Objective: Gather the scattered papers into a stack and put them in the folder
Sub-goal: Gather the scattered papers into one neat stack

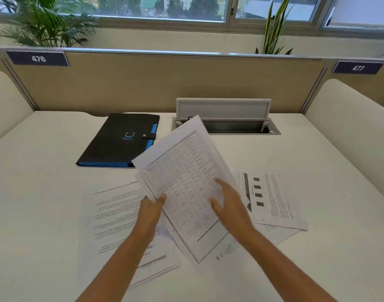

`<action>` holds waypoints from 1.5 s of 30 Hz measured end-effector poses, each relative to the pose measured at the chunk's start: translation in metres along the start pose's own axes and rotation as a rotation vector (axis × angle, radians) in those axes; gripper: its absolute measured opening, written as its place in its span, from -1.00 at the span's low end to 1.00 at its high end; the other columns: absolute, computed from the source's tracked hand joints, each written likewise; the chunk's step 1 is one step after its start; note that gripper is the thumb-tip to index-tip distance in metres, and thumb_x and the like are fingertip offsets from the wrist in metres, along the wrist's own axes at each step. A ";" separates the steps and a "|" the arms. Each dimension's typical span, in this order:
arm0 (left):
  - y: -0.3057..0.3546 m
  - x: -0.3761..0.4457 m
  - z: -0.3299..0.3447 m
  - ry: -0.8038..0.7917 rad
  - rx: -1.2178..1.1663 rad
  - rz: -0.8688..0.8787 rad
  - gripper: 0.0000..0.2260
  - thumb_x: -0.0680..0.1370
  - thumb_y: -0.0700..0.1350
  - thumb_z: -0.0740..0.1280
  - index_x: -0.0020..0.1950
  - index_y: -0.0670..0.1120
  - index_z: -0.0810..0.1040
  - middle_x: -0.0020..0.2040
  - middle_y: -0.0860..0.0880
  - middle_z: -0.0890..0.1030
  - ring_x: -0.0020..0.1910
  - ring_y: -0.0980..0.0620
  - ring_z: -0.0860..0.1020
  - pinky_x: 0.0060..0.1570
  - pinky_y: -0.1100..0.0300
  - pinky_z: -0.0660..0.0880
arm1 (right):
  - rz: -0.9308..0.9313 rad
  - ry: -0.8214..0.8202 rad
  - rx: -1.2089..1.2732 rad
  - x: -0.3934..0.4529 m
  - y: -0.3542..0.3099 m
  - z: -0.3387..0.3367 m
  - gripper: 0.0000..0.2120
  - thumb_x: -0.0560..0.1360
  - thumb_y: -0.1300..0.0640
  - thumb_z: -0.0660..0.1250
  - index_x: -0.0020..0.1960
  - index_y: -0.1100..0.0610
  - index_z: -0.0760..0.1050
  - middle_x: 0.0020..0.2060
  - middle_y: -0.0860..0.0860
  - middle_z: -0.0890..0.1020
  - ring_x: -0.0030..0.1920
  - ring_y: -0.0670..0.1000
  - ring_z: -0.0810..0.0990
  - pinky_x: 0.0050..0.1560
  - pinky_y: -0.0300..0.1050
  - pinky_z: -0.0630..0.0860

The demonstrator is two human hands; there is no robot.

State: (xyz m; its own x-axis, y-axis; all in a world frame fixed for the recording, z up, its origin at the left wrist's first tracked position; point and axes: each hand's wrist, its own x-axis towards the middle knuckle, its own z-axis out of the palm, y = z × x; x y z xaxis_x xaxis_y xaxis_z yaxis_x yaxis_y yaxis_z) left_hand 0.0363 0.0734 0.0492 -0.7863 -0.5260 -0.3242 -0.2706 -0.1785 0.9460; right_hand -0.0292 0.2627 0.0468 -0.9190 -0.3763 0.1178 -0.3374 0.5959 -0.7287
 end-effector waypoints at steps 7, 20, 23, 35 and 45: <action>0.048 -0.015 -0.004 -0.141 0.003 0.226 -0.85 0.52 -0.12 0.26 0.06 0.08 0.45 0.08 -0.11 0.60 0.09 -0.11 0.56 0.12 -0.16 0.51 | 0.127 0.208 0.308 0.029 -0.005 -0.045 -0.32 0.50 0.00 0.28 0.48 -0.03 -0.03 0.40 0.11 0.32 0.28 0.16 0.45 0.16 0.10 0.50; 0.083 -0.009 0.019 -0.087 0.047 0.584 -0.79 0.51 -0.17 0.28 0.10 0.05 0.41 -0.09 0.13 0.54 -0.10 0.14 0.55 -0.26 0.41 0.53 | -0.028 0.370 0.483 0.028 -0.017 -0.055 -0.50 0.48 0.28 0.32 0.35 0.15 0.21 0.11 -0.02 0.49 0.11 -0.04 0.51 -0.04 -0.36 0.50; 0.079 -0.004 0.020 -0.097 0.066 0.576 -0.77 0.49 -0.16 0.30 0.03 0.15 0.40 -0.09 0.15 0.53 -0.10 0.17 0.54 -0.29 0.43 0.52 | -0.012 0.355 0.449 0.031 -0.011 -0.057 -0.51 0.48 0.24 0.33 0.35 0.16 0.24 0.08 0.00 0.51 0.10 -0.02 0.52 -0.17 -0.42 0.50; 0.024 0.016 0.021 -0.267 0.368 0.246 -0.61 0.54 -0.01 0.20 0.32 -0.15 0.36 0.17 -0.10 0.49 0.16 -0.12 0.46 0.12 -0.01 0.46 | 0.164 0.088 0.104 0.034 0.020 -0.031 -0.77 0.60 0.22 0.10 0.21 0.26 0.38 -0.03 0.08 0.55 0.03 0.12 0.56 -0.10 -0.27 0.42; 0.039 0.013 -0.001 0.116 0.224 0.470 -0.84 0.54 0.00 0.22 0.10 0.01 0.40 -0.08 0.14 0.52 -0.18 0.18 0.53 -0.36 0.38 0.47 | -0.040 0.153 0.242 0.039 -0.018 -0.026 -0.88 0.61 0.12 0.07 0.00 0.10 0.38 -0.24 -0.19 0.50 -0.27 -0.21 0.52 -0.38 -0.48 0.44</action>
State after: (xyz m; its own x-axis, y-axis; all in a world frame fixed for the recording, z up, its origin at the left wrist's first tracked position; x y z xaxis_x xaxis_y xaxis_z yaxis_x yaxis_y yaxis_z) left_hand 0.0156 0.0587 0.0819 -0.7883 -0.5969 0.1490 -0.0253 0.2735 0.9615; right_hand -0.0642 0.2554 0.0819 -0.9321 -0.2735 0.2372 -0.3328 0.3890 -0.8590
